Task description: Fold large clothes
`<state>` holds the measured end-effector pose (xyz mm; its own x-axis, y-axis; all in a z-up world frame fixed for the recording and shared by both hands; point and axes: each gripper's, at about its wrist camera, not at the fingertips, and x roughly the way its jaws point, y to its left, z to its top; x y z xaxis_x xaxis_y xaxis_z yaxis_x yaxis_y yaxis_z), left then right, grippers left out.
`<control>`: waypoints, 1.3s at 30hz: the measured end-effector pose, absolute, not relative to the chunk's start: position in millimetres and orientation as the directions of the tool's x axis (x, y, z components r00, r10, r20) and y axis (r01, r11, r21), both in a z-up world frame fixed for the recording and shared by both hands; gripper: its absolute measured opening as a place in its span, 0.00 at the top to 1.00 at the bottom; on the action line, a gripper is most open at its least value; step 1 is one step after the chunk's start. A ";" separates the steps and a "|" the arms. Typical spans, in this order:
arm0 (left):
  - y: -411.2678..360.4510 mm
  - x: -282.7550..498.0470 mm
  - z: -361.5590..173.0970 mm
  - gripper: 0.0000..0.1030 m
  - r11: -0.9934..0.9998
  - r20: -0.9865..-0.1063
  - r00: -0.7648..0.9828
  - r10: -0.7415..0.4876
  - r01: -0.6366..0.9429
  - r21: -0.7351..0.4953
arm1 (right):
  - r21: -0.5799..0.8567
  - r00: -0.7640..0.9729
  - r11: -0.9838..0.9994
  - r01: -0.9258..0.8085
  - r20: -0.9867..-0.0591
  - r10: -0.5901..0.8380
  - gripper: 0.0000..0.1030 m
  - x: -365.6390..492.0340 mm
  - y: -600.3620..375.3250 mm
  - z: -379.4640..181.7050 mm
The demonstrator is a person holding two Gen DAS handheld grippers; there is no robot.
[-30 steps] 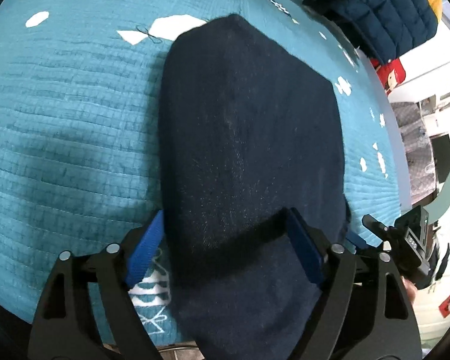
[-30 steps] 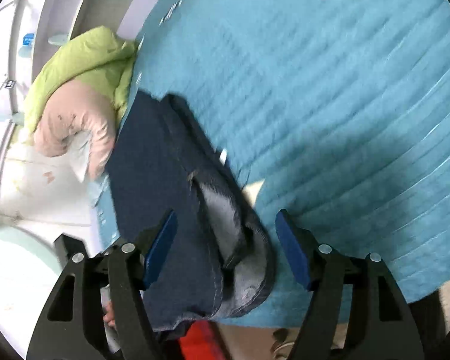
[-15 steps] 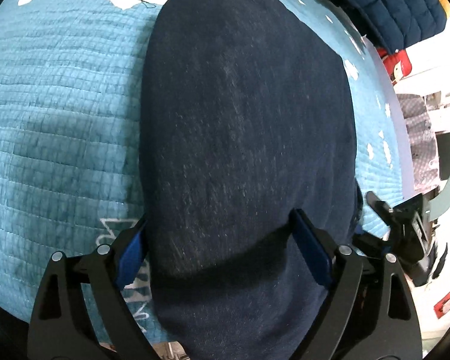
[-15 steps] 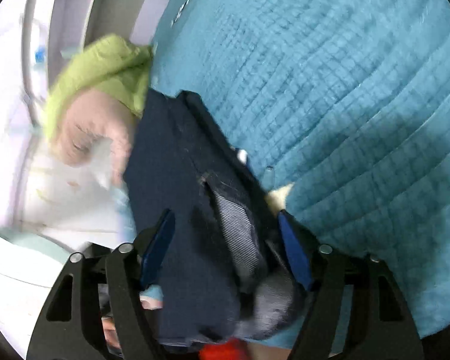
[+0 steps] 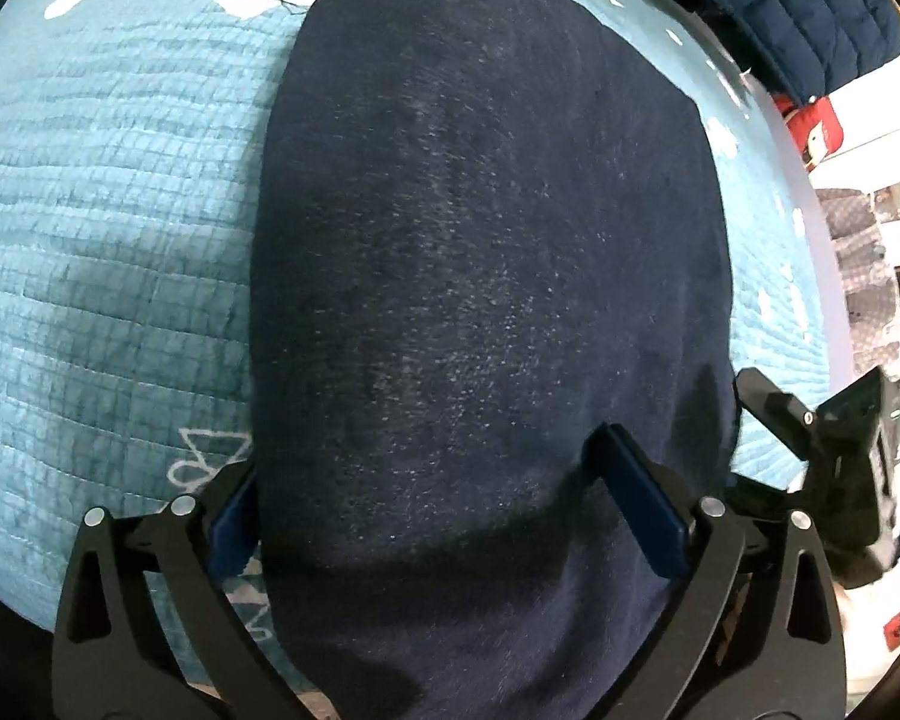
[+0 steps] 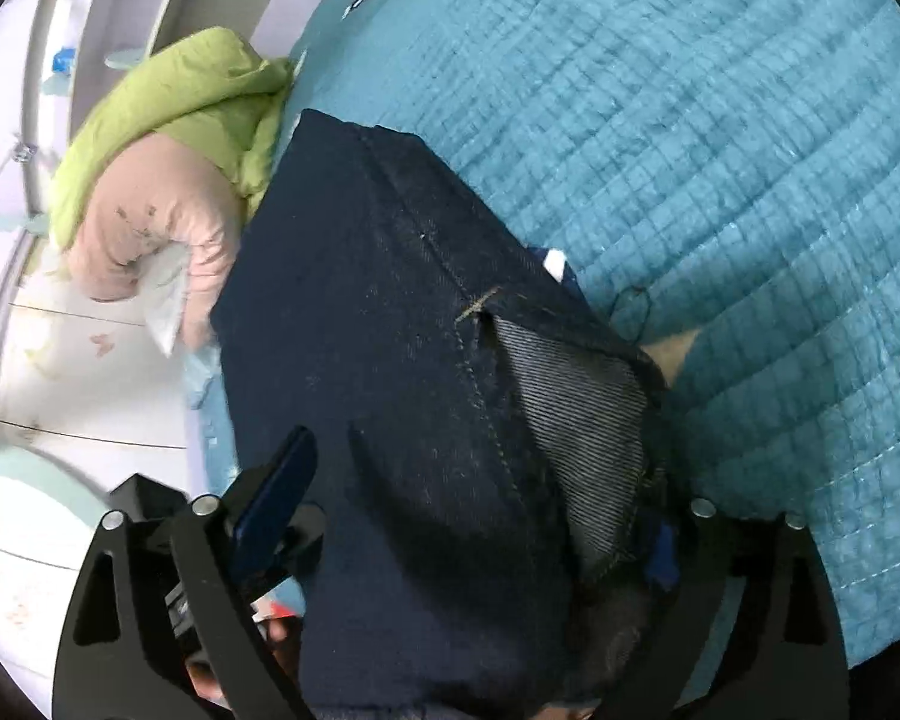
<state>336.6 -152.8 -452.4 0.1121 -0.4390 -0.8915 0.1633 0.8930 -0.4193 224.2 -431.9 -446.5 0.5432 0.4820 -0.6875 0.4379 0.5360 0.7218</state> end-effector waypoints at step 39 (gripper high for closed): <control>-96.7 310.3 -357.9 0.48 0.869 -0.844 0.268 -0.464 0.322 -0.376 | 0.402 0.557 0.916 0.011 -0.763 0.328 0.70 270.2 -281.4 -303.4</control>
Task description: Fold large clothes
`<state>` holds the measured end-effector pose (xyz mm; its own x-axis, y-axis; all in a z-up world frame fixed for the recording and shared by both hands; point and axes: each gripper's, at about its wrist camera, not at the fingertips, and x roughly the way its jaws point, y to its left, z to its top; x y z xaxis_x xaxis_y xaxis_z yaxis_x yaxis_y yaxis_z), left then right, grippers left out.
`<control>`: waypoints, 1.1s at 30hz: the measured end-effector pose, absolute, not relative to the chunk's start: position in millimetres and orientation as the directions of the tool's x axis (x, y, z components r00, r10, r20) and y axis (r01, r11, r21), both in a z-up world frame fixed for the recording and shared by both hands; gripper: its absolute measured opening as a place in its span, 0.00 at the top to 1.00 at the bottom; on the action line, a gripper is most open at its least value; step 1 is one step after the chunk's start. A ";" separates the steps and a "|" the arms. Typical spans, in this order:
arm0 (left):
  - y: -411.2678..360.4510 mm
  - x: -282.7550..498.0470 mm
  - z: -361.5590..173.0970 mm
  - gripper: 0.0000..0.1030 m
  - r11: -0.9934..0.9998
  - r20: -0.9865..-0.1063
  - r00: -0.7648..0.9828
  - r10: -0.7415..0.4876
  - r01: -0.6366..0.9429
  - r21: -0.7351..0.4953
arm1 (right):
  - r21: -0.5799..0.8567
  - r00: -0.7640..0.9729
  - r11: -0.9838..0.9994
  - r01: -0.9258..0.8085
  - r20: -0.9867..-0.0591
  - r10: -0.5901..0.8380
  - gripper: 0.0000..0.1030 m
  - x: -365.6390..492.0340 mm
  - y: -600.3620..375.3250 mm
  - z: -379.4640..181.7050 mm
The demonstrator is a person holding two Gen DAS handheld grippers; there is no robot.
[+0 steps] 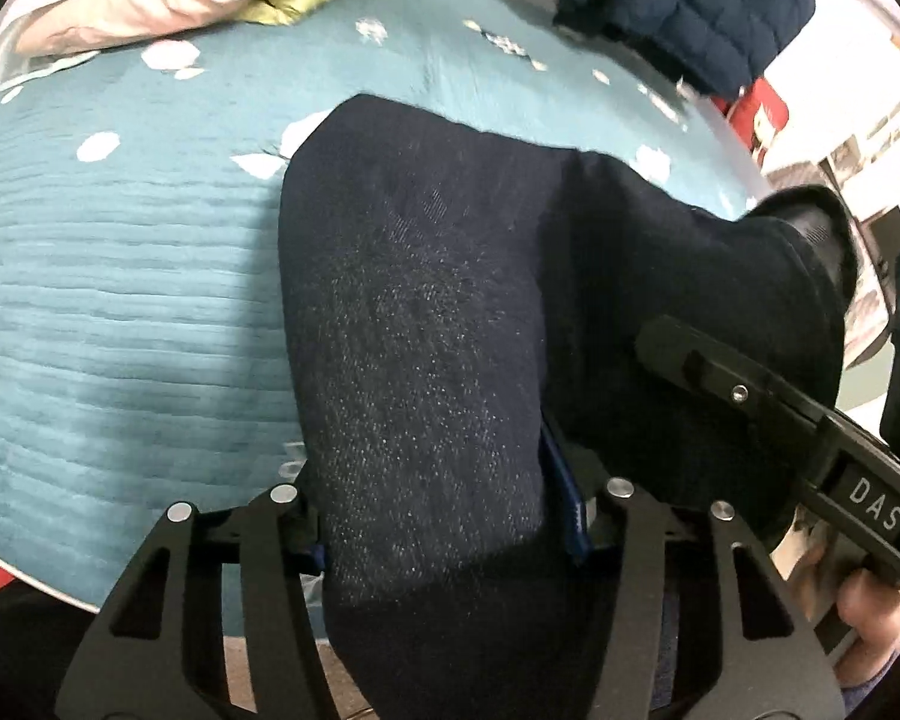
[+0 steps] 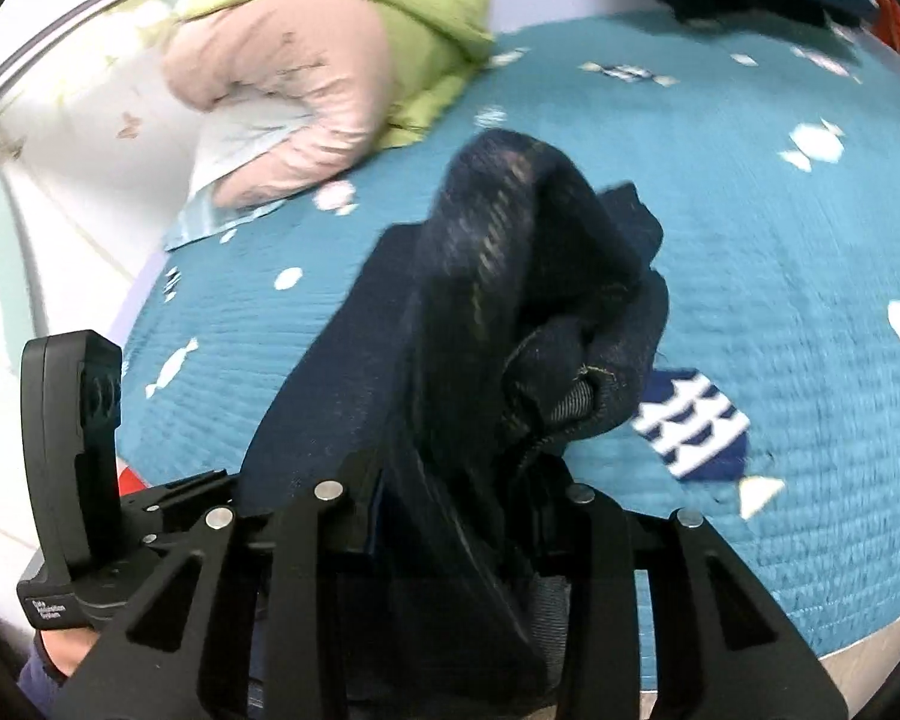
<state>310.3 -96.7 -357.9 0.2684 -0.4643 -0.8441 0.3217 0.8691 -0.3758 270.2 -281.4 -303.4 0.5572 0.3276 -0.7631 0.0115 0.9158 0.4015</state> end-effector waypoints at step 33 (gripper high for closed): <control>373.7 454.2 -420.6 0.32 0.988 -0.860 0.508 0.038 -0.149 -0.045 | 0.361 0.213 0.869 -0.338 -0.870 0.444 0.58 545.3 161.2 -401.2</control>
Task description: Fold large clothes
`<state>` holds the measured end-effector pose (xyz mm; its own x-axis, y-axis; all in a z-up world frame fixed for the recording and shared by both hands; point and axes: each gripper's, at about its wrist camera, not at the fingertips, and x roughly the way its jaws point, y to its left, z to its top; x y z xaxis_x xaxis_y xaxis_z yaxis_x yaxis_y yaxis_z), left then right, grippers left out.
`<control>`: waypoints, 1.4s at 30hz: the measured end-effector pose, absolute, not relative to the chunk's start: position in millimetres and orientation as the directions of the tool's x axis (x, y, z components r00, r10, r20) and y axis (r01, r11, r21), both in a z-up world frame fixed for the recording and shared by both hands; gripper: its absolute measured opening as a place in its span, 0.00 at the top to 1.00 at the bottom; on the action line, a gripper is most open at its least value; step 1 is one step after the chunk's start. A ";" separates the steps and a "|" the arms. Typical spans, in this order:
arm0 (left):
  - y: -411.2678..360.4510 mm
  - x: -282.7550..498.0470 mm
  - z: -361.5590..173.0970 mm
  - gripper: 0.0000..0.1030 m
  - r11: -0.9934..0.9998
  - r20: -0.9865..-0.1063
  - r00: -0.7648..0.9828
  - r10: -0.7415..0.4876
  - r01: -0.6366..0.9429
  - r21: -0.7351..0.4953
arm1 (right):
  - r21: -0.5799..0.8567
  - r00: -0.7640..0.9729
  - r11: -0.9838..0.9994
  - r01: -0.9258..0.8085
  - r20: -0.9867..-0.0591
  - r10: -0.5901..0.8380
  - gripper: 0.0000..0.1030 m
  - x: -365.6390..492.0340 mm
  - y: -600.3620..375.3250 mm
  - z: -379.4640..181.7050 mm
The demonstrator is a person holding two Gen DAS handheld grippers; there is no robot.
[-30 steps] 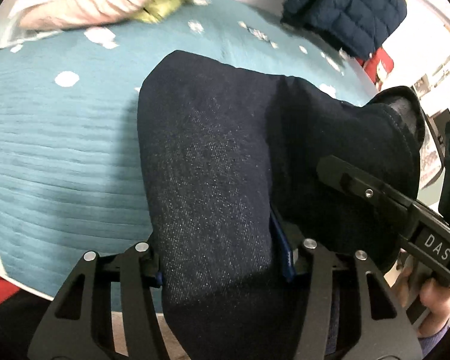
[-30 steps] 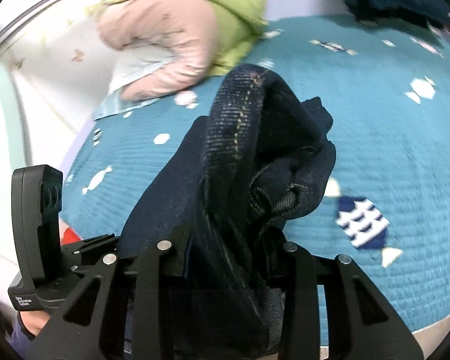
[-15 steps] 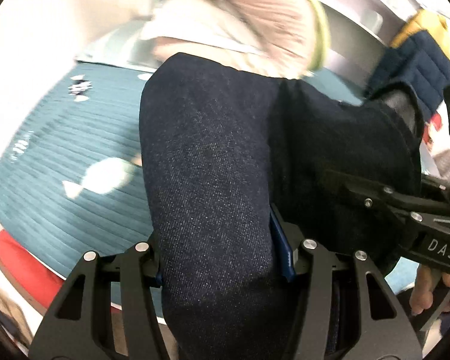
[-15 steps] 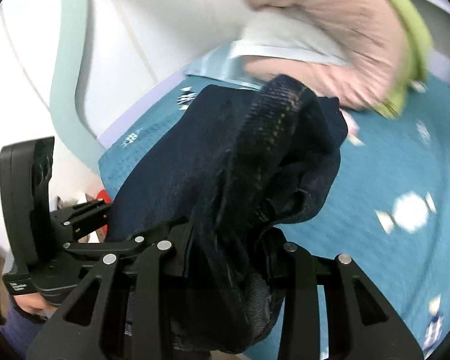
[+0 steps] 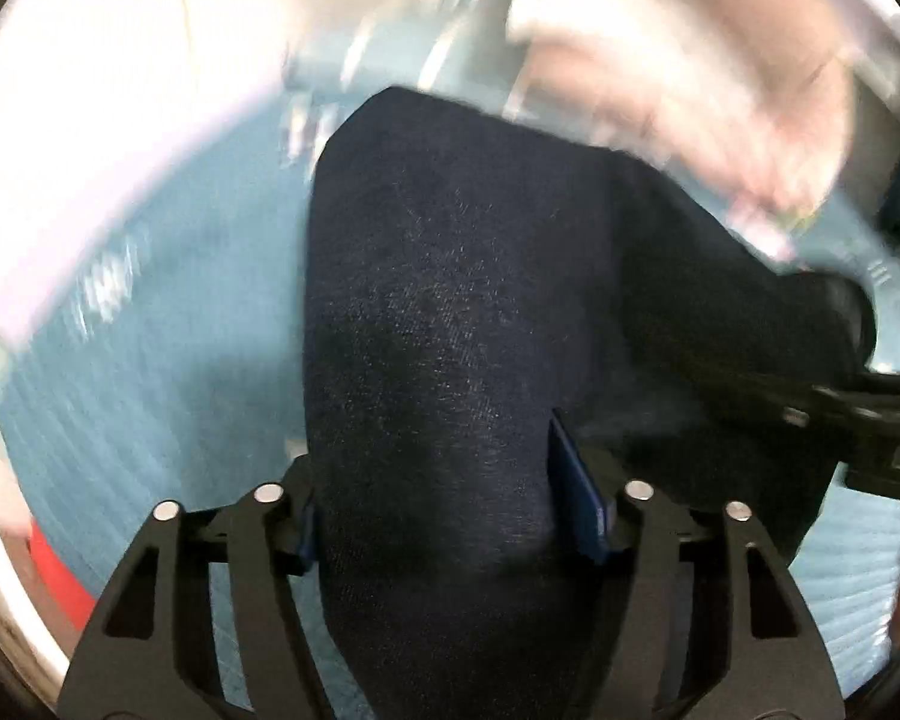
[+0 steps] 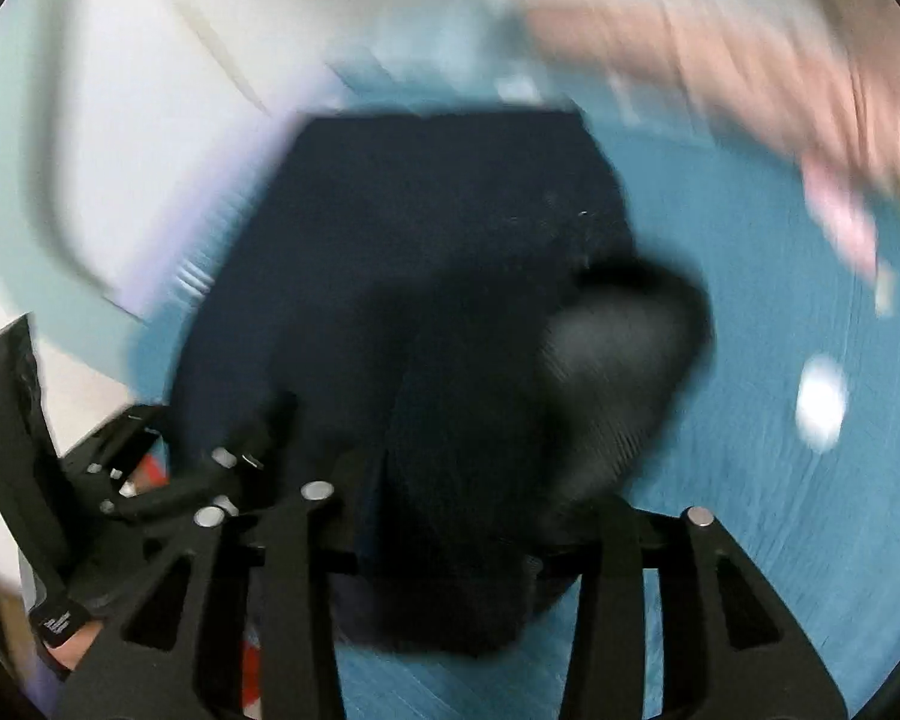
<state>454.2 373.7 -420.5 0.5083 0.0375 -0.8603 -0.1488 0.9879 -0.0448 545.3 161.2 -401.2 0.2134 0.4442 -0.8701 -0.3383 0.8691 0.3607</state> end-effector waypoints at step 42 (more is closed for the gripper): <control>188.3 155.4 -137.9 0.07 0.984 -0.595 0.790 0.149 -0.179 0.009 | 0.153 0.611 0.904 -0.400 -0.690 0.388 0.16 265.0 -45.9 -183.1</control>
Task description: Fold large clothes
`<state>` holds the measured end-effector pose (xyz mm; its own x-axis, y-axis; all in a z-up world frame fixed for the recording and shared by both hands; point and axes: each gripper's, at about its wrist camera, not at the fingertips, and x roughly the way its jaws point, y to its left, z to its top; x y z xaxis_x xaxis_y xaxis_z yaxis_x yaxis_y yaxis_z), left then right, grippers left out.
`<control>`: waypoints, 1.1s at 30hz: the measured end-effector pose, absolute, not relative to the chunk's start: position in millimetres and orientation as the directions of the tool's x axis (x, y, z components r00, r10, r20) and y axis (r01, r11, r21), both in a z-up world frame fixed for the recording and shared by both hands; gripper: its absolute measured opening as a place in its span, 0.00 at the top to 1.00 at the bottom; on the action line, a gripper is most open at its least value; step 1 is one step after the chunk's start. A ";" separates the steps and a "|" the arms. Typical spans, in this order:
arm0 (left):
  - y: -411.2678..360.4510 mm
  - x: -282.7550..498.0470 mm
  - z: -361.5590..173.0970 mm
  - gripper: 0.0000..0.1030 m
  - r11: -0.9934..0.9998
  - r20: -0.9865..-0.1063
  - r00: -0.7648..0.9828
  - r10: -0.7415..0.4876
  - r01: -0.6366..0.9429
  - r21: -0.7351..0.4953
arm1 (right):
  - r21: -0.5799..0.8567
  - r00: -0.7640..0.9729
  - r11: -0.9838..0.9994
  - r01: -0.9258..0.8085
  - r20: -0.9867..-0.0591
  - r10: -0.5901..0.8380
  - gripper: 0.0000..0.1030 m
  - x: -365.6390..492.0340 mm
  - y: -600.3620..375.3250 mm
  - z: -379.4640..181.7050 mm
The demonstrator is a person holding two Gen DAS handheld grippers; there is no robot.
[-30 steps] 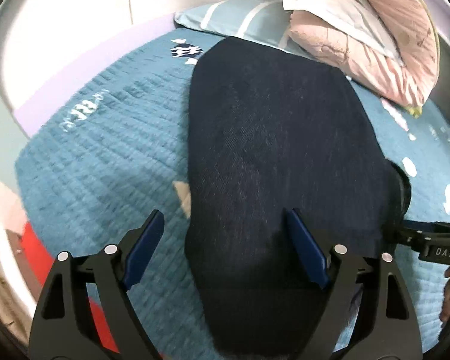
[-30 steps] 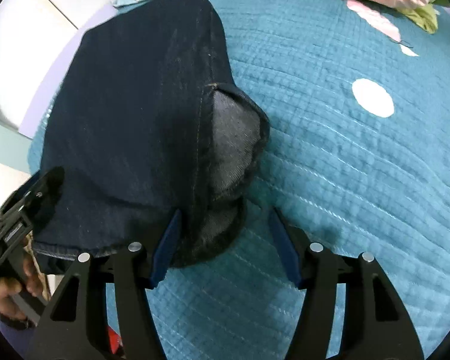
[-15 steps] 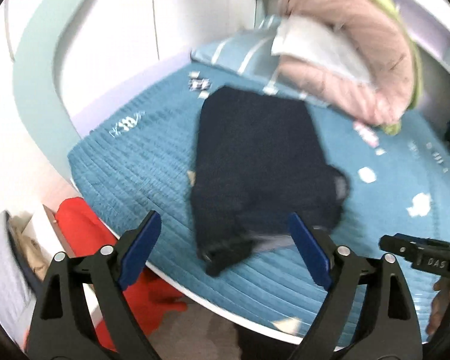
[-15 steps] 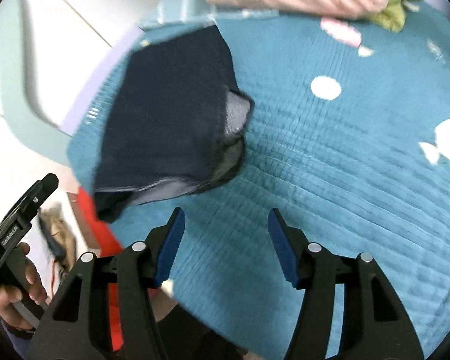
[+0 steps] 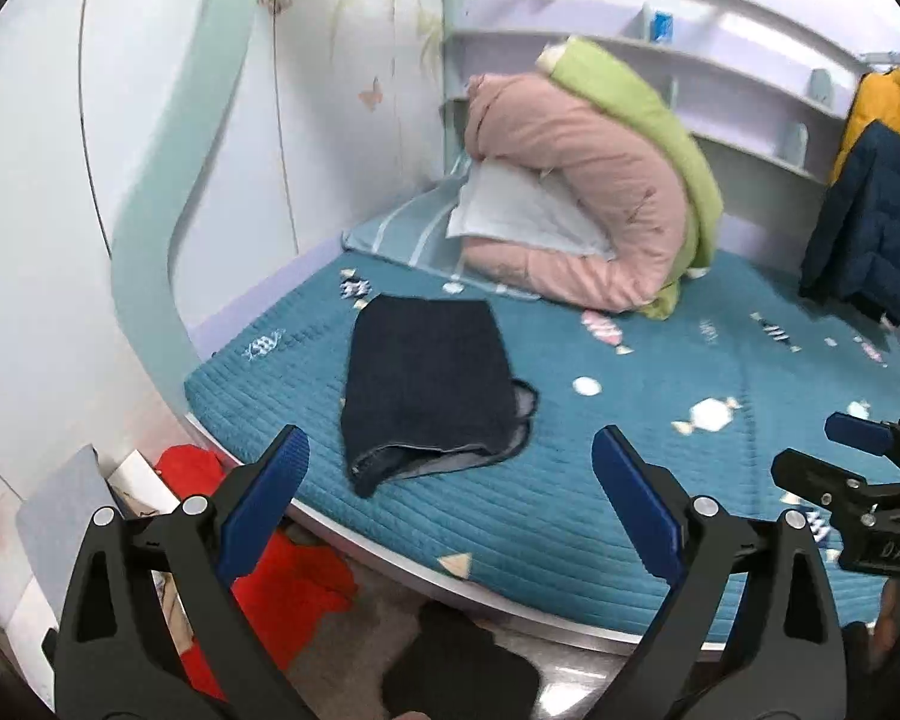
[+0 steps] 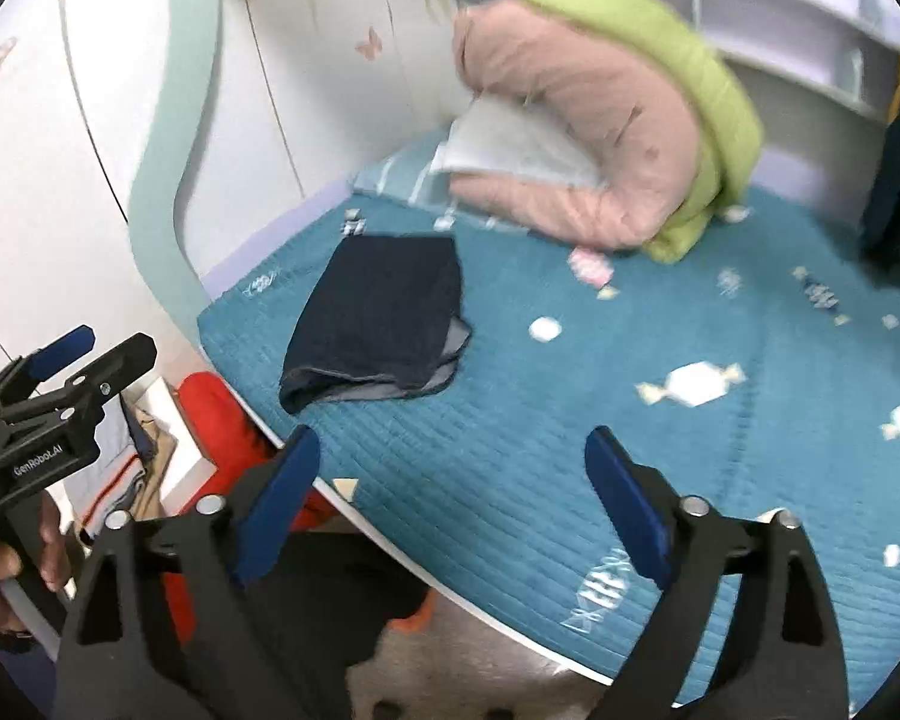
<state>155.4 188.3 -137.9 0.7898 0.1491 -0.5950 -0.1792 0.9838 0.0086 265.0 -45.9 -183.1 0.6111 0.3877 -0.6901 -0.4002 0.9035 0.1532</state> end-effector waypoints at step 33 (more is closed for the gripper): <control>88.4 -23.8 -0.7 0.05 0.988 -0.232 0.960 0.156 -0.153 0.033 | -0.004 0.913 0.949 -0.316 -0.275 0.303 0.07 60.4 -103.4 -26.7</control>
<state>-23.8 88.4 -0.7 0.9602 0.1561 -0.2318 -0.1526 0.9877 0.0332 60.4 -103.4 -26.7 0.9126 0.3028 -0.2748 -0.3162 0.9487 -0.0045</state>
